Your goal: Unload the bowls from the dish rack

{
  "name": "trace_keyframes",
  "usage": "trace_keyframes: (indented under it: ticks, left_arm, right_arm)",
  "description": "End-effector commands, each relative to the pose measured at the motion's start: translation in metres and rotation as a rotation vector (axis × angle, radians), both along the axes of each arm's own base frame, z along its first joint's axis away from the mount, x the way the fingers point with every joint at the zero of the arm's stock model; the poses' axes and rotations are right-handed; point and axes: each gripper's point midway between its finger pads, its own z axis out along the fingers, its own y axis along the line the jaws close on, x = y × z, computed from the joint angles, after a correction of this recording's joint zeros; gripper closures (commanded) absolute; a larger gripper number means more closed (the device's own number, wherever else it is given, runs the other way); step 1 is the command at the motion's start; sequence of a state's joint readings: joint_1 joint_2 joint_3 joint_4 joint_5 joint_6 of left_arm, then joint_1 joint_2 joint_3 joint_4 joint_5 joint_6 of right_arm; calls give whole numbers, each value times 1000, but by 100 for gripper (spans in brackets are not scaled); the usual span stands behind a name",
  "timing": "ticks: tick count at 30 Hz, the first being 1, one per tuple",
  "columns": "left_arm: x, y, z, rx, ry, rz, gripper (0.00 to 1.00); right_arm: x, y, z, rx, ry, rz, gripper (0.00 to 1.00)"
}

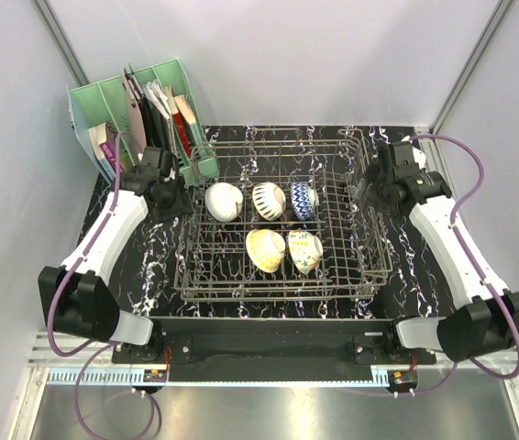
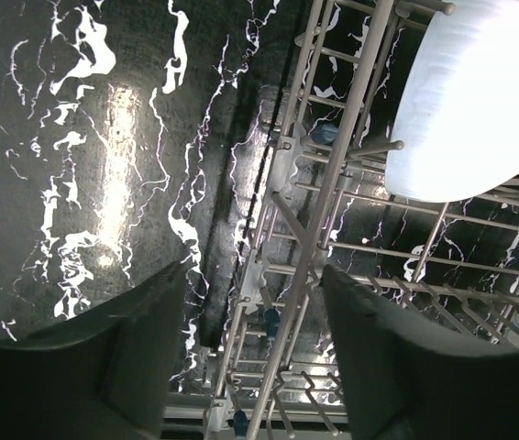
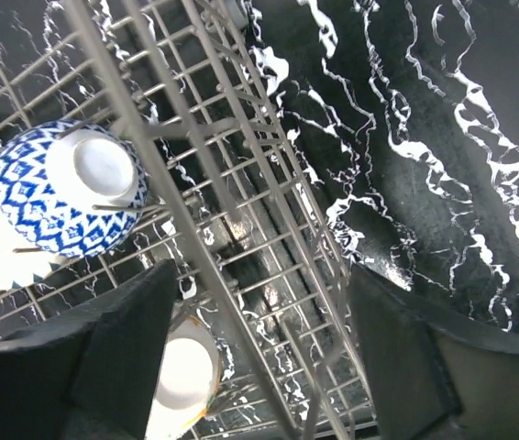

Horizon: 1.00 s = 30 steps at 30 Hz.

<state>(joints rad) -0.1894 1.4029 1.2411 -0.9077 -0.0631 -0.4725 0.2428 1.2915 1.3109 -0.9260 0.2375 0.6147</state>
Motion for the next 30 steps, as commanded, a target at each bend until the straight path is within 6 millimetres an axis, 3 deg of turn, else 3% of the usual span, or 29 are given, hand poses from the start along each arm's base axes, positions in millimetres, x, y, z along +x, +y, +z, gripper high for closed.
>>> trace_keyframes:
  ticks: [1,3,4,5,9,10,18,24,30]
  left_arm:
    - [11,-8,-1,-18,-19,-38,48]
    - [11,-6,-4,-9,-13,-38,67]
    - [11,-6,-5,-6,-9,-40,89]
    - [10,-6,-6,-4,-7,-47,100]
    - [13,-9,-9,-12,6,-63,100]
    - [15,-11,-11,-17,14,-72,100]
    - [35,-30,-8,-52,7,-124,100]
    - [49,-63,-5,-72,1,-206,100]
    - [44,-110,-3,-90,4,-321,100]
  right_arm:
    - [16,5,-1,36,-1,28,26]
    - [17,3,-6,31,11,10,39]
    - [18,2,-5,30,8,2,55]
    - [18,1,-6,26,8,-3,61]
    - [20,-6,-7,-4,7,-32,83]
    - [21,-6,-7,-7,6,-36,98]
    - [23,-18,-2,-44,-3,-80,100]
    - [26,-34,5,-70,-5,-132,100]
    - [13,-60,22,-104,-28,-236,100]
